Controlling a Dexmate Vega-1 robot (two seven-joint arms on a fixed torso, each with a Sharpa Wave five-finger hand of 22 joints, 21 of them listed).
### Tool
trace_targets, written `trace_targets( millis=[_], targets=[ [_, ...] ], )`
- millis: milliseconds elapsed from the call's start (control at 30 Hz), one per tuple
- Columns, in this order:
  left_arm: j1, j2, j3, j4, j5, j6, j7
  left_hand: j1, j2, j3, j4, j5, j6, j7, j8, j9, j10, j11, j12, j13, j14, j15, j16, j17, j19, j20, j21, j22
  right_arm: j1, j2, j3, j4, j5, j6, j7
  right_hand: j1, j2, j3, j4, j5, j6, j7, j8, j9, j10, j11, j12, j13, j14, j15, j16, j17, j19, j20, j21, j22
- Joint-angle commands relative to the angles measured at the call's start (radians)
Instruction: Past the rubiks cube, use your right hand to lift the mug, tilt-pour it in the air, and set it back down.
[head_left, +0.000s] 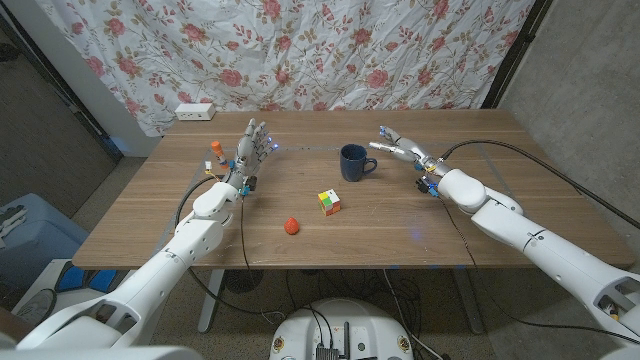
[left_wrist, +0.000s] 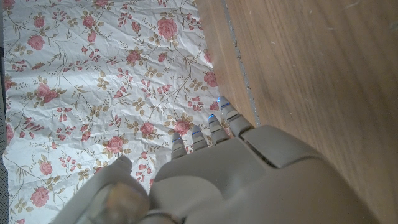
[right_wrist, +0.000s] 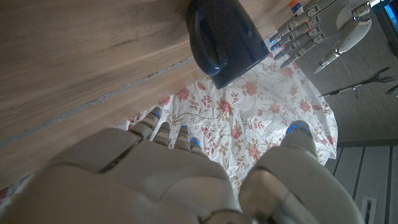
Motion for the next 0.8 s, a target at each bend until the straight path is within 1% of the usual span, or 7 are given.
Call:
trace_targets(
  millis=[33, 100, 200, 333, 400, 567, 800],
  targets=[
    [0.0, 0.0, 0.0, 0.0, 0.0, 0.0, 0.0, -0.003, 0.119, 0.006, 0.001, 0.004, -0.003, -0.006, 0.006, 0.003, -0.003, -0.007, 0.004, 0.005, 0.008, -0.004, 0.005, 0.005, 0.009, -0.001, 0.006, 0.003, 0.043, 0.026, -0.035, 0.096, -0.047, 0.086, 0.022, 0.02, -0.009, 0.002, -0.014, 0.014, -0.096, 0.003, 0.005, 0.003, -0.029, 0.0, -0.001, 0.004, -0.015, 0.005, 0.005, -0.003, -0.004, 0.011, 0.003, 0.003],
    [0.0, 0.0, 0.0, 0.0, 0.0, 0.0, 0.0, -0.003, 0.119, 0.006, 0.001, 0.004, -0.002, -0.006, 0.006, 0.003, -0.004, -0.01, 0.004, 0.004, 0.008, -0.003, 0.005, 0.005, 0.009, -0.001, 0.006, 0.003, 0.051, 0.039, -0.041, 0.126, -0.047, 0.115, 0.024, 0.03, -0.012, 0.003, -0.018, 0.019, -0.109, 0.008, 0.006, 0.003, -0.041, 0.008, -0.002, 0.005, -0.021, 0.008, 0.005, -0.005, -0.007, 0.01, 0.003, 0.003],
    [0.0, 0.0, 0.0, 0.0, 0.0, 0.0, 0.0, -0.003, 0.119, 0.006, 0.001, 0.004, -0.002, -0.007, 0.006, 0.003, -0.004, -0.002, 0.004, 0.004, 0.007, -0.004, 0.005, 0.005, 0.01, 0.0, 0.006, 0.003, 0.058, 0.056, -0.047, 0.154, -0.054, 0.139, 0.017, 0.049, -0.018, 0.003, -0.023, 0.03, -0.135, 0.012, 0.006, 0.004, -0.061, 0.017, -0.002, 0.007, -0.028, 0.012, 0.006, -0.007, -0.01, 0.007, 0.004, 0.003],
    [0.0, 0.0, 0.0, 0.0, 0.0, 0.0, 0.0, -0.003, 0.118, 0.006, 0.001, 0.004, -0.002, -0.007, 0.007, 0.003, -0.003, -0.005, 0.004, 0.004, 0.008, -0.004, 0.005, 0.005, 0.009, 0.0, 0.006, 0.003, 0.064, 0.072, -0.053, 0.185, -0.059, 0.165, 0.008, 0.059, -0.021, 0.003, -0.025, 0.035, -0.152, 0.016, 0.005, 0.004, -0.068, 0.016, 0.0, 0.008, -0.032, 0.015, 0.007, -0.008, -0.012, 0.004, 0.004, 0.003],
    [0.0, 0.0, 0.0, 0.0, 0.0, 0.0, 0.0, -0.003, 0.118, 0.006, 0.001, 0.004, -0.002, -0.008, 0.007, 0.003, -0.003, -0.007, 0.004, 0.004, 0.008, -0.004, 0.005, 0.005, 0.009, 0.001, 0.006, 0.003, 0.067, 0.075, -0.056, 0.193, -0.059, 0.171, 0.014, 0.069, -0.025, 0.003, -0.027, 0.041, -0.165, 0.019, 0.006, 0.005, -0.078, 0.022, 0.0, 0.009, -0.038, 0.018, 0.007, -0.009, -0.013, 0.001, 0.004, 0.003],
    [0.001, 0.0, 0.0, -0.001, 0.0, 0.0, 0.0, -0.003, 0.118, 0.006, 0.001, 0.004, -0.003, -0.007, 0.006, 0.003, -0.004, -0.006, 0.004, 0.004, 0.008, -0.004, 0.005, 0.005, 0.009, 0.0, 0.006, 0.003, 0.062, 0.082, -0.059, 0.195, -0.071, 0.17, -0.003, 0.087, -0.03, 0.003, -0.028, 0.05, -0.191, 0.03, 0.006, 0.006, -0.095, 0.029, 0.001, 0.011, -0.05, 0.023, 0.006, -0.011, -0.022, -0.001, 0.003, 0.003],
    [0.001, 0.001, 0.0, -0.002, 0.0, 0.001, 0.001, -0.003, 0.118, 0.006, 0.001, 0.004, -0.002, -0.007, 0.006, 0.003, -0.003, -0.006, 0.004, 0.004, 0.008, -0.004, 0.005, 0.005, 0.009, 0.0, 0.006, 0.003, 0.036, 0.079, -0.054, 0.16, -0.093, 0.133, -0.048, 0.1, -0.033, 0.002, -0.028, 0.059, -0.201, 0.035, 0.01, 0.006, -0.103, 0.043, 0.004, 0.013, -0.059, 0.031, 0.006, -0.012, -0.027, 0.002, 0.003, 0.003]
  ],
)
